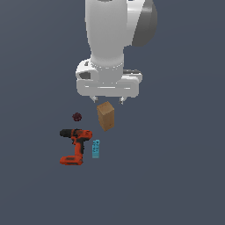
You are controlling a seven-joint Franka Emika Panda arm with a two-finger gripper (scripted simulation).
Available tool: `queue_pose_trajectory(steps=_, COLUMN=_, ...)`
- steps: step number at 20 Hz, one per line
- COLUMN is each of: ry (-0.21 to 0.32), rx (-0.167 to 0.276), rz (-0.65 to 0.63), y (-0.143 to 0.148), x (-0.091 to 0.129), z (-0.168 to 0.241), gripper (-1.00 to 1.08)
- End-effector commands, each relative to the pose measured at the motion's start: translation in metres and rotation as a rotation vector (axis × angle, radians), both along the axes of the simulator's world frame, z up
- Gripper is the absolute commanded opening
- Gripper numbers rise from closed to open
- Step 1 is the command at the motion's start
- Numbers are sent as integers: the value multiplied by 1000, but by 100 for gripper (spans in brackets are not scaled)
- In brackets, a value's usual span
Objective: Pick up a designated object from a clutter of objects.
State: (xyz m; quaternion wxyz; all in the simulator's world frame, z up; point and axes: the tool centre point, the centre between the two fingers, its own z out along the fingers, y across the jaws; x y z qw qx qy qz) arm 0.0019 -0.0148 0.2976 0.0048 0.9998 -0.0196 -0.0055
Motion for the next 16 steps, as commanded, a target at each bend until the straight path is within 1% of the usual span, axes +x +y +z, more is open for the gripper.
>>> queue_pose_trajectory(steps=1, ry=0, rx=0, rz=0, y=0, x=0, z=0, gripper=100)
queue_pose_trajectory(steps=10, ry=2, rx=16, rz=-14, y=-7, x=-2, z=2, gripper=100)
queue_pose_trajectory(steps=16, ry=2, rx=17, rz=-21, y=-7, x=-3, z=2, gripper=100)
